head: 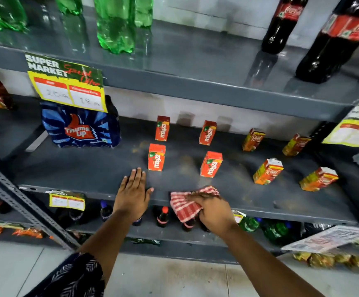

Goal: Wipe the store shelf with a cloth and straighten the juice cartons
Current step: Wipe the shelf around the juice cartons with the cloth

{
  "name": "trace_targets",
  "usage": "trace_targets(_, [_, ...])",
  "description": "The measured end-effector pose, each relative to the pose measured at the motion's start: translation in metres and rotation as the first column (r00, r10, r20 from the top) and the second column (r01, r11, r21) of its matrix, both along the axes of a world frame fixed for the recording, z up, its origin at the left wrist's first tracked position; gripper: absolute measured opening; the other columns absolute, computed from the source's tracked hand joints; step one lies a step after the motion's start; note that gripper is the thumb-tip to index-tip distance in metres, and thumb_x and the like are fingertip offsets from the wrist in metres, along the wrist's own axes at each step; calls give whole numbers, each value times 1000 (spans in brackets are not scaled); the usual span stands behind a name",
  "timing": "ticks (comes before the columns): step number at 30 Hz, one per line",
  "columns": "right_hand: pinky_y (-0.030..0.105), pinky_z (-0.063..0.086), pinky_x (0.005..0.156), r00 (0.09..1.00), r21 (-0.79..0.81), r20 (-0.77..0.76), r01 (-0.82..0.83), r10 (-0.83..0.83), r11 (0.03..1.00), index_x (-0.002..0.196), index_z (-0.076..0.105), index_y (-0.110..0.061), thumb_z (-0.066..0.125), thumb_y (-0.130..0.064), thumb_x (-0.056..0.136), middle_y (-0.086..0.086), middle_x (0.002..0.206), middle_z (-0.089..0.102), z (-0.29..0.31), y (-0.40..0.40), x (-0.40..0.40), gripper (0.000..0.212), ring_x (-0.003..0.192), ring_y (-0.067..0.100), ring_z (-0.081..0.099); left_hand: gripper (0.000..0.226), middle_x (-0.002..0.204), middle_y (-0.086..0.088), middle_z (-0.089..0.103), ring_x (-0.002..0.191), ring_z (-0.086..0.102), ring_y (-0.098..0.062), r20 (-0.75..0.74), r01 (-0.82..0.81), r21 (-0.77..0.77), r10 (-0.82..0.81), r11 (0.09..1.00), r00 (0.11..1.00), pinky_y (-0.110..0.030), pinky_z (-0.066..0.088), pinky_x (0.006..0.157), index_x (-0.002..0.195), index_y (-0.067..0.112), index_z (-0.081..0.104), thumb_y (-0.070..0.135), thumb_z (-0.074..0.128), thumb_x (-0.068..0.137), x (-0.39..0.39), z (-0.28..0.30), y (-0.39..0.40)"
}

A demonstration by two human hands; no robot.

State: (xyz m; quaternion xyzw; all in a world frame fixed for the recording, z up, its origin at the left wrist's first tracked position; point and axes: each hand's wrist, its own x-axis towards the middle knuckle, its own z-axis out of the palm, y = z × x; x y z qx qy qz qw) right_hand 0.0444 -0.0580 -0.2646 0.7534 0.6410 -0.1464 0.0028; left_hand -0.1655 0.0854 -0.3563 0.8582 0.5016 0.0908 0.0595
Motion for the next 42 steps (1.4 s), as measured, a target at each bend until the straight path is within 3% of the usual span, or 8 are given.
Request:
trace_targets(3, [33, 51, 104, 999, 55, -20, 28, -26, 998, 139, 57, -46, 38, -28, 80, -11, 146, 62, 20, -23, 21, 65, 132, 22, 60, 73, 150, -16, 23, 140, 13, -26, 58, -23, 40, 21, 999, 998, -43, 8, 113, 141, -1, 25, 50, 9, 90, 5, 3, -20])
trace_targets(6, [41, 56, 98, 992, 190, -35, 123, -118, 974, 141, 56, -42, 51, -12, 88, -7, 144, 64, 19, -15, 57, 62, 127, 26, 63, 74, 150, -14, 24, 139, 13, -24, 96, -2, 33, -1, 999, 995, -43, 11, 112, 140, 0, 26, 51, 3, 92, 32, 7, -47])
trace_targets(13, [34, 30, 125, 1000, 107, -5, 30, -30, 994, 154, 39, -40, 49, -9, 96, -7, 162, 44, -20, -20, 87, 66, 150, 17, 40, 69, 156, -4, 3, 141, -6, -16, 10, 23, -59, -22, 998, 1000, -36, -2, 114, 146, 10, 6, 52, 7, 91, 99, 2, -60])
trace_targets(18, [35, 51, 105, 997, 36, -62, 53, -50, 998, 139, 57, -48, 51, -15, 94, -9, 145, 64, 1, -53, 100, 56, 131, 25, 60, 80, 156, -3, -1, 140, -10, -16, -54, 34, -52, -37, 998, 998, -36, -4, 113, 146, 11, 1, 55, -8, 79, 98, -1, -60])
trace_targets(22, [39, 56, 94, 969, 185, -162, 216, -187, 959, 137, 61, -40, 52, -5, 93, -3, 140, 67, 10, -31, 125, 57, 119, 30, 67, 80, 156, -4, 1, 141, -7, -17, -58, 39, -37, -41, 999, 997, -35, -6, 111, 146, 10, 4, 54, -7, 80, 99, 1, -62])
trace_targets(29, [40, 25, 128, 989, 76, -7, 145, -145, 987, 157, 33, -39, 47, -14, 98, -5, 165, 39, -33, -30, 119, 65, 153, 20, 35, 75, 155, -7, 12, 141, 3, -21, -4, 40, -7, -40, 999, 999, -37, 0, 112, 145, 8, 13, 51, 3, 85, 99, 0, -63])
trace_targets(37, [39, 59, 97, 972, 259, -97, 233, -215, 937, 126, 73, -30, 48, -10, 72, 0, 132, 74, -10, -82, 118, 63, 119, 28, 71, 64, 148, -15, 31, 139, 19, -28, 42, 37, 45, -39, 998, 998, -44, 14, 113, 140, 2, 30, 43, 21, 92, 99, -5, -66])
trace_targets(42, [41, 53, 104, 976, 186, -10, 214, -216, 959, 149, 48, -39, 49, -1, 94, -6, 154, 53, 6, -38, 139, 67, 134, 27, 56, 66, 147, -13, 32, 138, 22, -27, 49, 37, 51, -40, 998, 998, -44, 19, 112, 139, 2, 32, 45, 19, 91, 97, -3, -65])
